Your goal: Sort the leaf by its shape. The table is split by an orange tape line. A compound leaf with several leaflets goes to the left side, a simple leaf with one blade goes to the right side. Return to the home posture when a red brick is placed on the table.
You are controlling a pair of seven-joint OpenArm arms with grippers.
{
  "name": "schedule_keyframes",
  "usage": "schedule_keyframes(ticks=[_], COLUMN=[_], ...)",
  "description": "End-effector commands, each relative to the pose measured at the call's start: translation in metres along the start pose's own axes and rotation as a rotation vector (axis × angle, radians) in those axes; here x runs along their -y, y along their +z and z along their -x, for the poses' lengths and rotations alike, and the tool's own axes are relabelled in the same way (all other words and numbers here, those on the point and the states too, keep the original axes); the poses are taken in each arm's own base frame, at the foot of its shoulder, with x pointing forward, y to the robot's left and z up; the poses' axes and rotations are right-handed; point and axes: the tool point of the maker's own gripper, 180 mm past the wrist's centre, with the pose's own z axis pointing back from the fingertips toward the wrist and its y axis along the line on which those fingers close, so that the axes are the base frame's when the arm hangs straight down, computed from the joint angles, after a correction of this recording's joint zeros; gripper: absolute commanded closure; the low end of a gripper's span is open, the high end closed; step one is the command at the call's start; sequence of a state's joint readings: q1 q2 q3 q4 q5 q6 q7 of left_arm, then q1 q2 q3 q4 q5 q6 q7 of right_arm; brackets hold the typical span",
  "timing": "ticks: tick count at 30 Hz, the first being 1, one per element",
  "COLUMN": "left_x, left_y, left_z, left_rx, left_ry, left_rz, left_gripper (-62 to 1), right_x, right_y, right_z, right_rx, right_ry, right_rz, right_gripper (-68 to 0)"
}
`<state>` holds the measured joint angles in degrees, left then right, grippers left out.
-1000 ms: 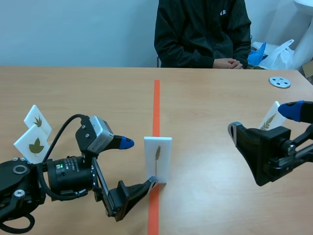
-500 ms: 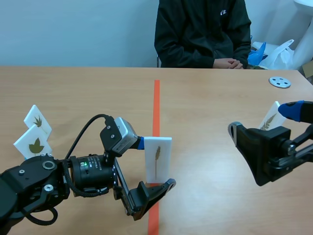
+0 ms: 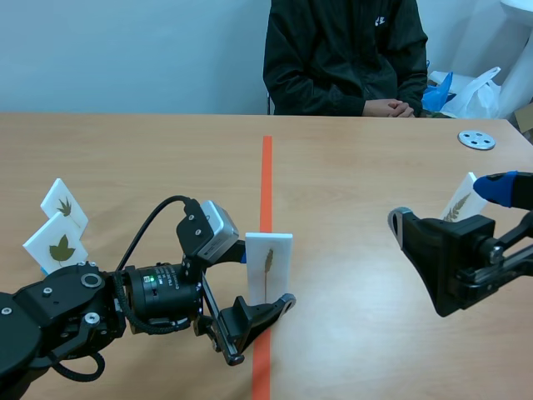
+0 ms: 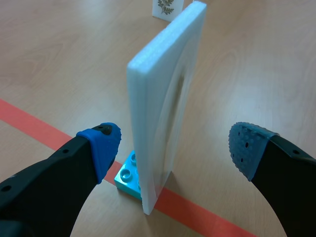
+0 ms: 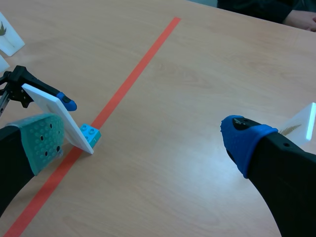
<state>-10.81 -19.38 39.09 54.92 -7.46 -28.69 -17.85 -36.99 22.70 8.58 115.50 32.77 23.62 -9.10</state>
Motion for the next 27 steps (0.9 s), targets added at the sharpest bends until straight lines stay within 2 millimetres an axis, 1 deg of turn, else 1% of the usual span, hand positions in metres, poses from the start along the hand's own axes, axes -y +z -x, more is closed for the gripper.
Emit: schedule_keyframes(ticks=[1,4,9,13,15,16,19,21,24,27], left_x=[0.000,0.000,0.000,0.000,0.000,0.000,0.001,0.003,0.008,0.009], left_y=[-0.004,-0.004,-0.004,-0.004,-0.004,-0.004,-0.004,-0.004,-0.001,0.009], left_z=[-0.013,-0.012,-0.012,-0.012,-0.012,-0.012,-0.013,-0.020,-0.039,-0.067], left_rx=[0.038,0.034,0.035,0.035,0.038,0.038,0.041,0.066,0.119,0.197], left_ry=[-0.010,-0.010,-0.010,-0.009,-0.009,-0.009,-0.004,0.019,0.045,0.038], left_rz=[0.005,0.004,0.005,0.005,0.005,0.005,0.014,0.025,0.060,0.060], left_gripper=[-45.8,-35.9,-25.1,-12.3,-6.9,-5.4,-5.4,-5.4,-5.4,-5.4], right_x=[0.003,0.003,0.003,0.003,0.003,0.003,0.003,0.003,0.003,0.003], right_y=[-0.001,-0.001,-0.001,-0.001,-0.001,-0.001,-0.001,-0.001,-0.001,-0.001], right_z=[-0.011,-0.011,-0.011,-0.011,-0.011,-0.011,-0.011,-0.011,-0.011,-0.011], right_rx=[0.038,0.038,0.038,0.038,0.038,0.038,0.038,0.038,0.038,0.038], right_ry=[0.015,0.015,0.015,0.015,0.015,0.015,0.015,0.015,0.015,0.015], right_rz=[0.001,0.001,0.001,0.001,0.001,0.001,0.001,0.001,0.001,0.001], right_gripper=[-67.9,-67.9,-67.9,-67.9,-67.9,-67.9,-67.9,-67.9,-67.9,-67.9])
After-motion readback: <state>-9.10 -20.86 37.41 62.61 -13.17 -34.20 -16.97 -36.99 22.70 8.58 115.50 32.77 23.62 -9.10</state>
